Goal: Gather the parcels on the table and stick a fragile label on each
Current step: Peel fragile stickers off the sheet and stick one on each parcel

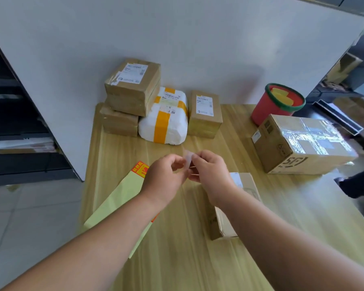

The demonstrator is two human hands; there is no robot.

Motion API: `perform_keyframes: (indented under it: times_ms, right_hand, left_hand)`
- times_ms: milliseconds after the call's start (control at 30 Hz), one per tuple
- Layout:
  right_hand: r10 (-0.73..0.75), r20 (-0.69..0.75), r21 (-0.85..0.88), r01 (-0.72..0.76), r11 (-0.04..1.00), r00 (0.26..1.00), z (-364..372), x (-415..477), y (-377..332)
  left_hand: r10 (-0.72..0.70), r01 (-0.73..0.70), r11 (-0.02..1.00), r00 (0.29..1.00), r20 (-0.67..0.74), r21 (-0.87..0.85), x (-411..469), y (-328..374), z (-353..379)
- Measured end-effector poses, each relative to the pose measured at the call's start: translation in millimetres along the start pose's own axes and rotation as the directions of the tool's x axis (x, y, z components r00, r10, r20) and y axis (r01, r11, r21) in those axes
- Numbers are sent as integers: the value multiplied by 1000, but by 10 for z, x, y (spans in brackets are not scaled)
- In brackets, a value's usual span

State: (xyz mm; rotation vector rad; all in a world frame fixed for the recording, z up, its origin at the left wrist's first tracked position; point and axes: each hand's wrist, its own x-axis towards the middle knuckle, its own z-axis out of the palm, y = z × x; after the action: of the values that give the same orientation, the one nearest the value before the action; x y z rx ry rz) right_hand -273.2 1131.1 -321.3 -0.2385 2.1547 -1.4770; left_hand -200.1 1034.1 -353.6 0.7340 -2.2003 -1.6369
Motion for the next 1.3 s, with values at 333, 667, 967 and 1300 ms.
perform_keyframes:
  times_ms: [333, 667, 967, 1300]
  right_hand:
    - [-33, 178, 74, 20, 997, 983, -630, -143, 229]
    - [-116, 245, 111, 91, 990, 963, -1536, 51, 158]
    - [-33, 28, 25, 32, 999, 999, -2117, 354, 450]
    - [82, 135, 103, -96, 990, 987, -2390, 604, 652]
  left_hand:
    - [-60, 57, 992, 998, -20, -109, -86, 313, 521]
    - [-20, 14, 996, 997, -69, -86, 93, 840, 1170]
    - [-268, 262, 924, 963, 20, -278, 118, 971, 1708]
    - [-378, 388, 856, 921, 98, -342, 177, 922, 2107]
